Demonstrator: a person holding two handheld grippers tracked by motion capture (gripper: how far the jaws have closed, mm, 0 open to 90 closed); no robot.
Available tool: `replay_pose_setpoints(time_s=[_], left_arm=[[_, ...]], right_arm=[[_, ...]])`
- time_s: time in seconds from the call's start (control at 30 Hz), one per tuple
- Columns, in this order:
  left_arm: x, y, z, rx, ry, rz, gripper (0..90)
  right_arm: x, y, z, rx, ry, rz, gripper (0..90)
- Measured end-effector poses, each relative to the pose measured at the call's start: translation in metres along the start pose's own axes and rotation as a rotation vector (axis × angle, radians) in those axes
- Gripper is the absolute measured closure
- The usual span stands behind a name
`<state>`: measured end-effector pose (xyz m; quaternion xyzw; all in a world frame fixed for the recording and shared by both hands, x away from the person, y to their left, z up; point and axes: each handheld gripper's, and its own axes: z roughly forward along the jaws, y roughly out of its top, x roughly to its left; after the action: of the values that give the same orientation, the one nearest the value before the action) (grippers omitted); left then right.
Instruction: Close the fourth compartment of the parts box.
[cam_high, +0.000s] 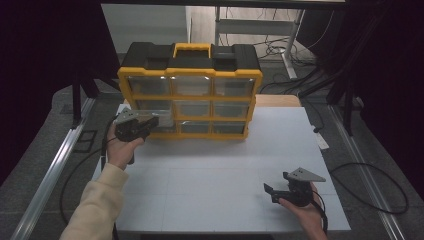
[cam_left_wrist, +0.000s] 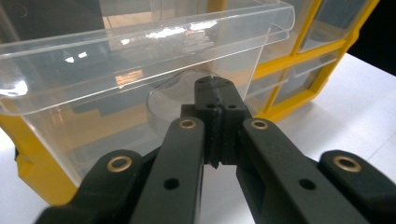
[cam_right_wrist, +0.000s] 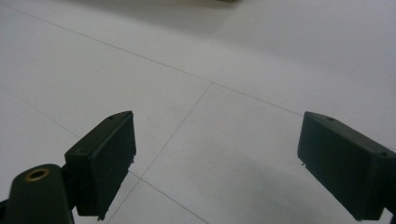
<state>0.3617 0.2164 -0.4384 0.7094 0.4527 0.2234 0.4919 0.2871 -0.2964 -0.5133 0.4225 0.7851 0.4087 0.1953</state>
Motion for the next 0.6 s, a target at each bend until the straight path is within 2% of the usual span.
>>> replay_pose_setpoints(time_s=[0.6], left_arm=[[0.007,0.008,0.014,0.004,0.036,-0.004,88.3]], right_arm=[[0.000,0.000,0.000,0.003,0.000,0.000,12.1]])
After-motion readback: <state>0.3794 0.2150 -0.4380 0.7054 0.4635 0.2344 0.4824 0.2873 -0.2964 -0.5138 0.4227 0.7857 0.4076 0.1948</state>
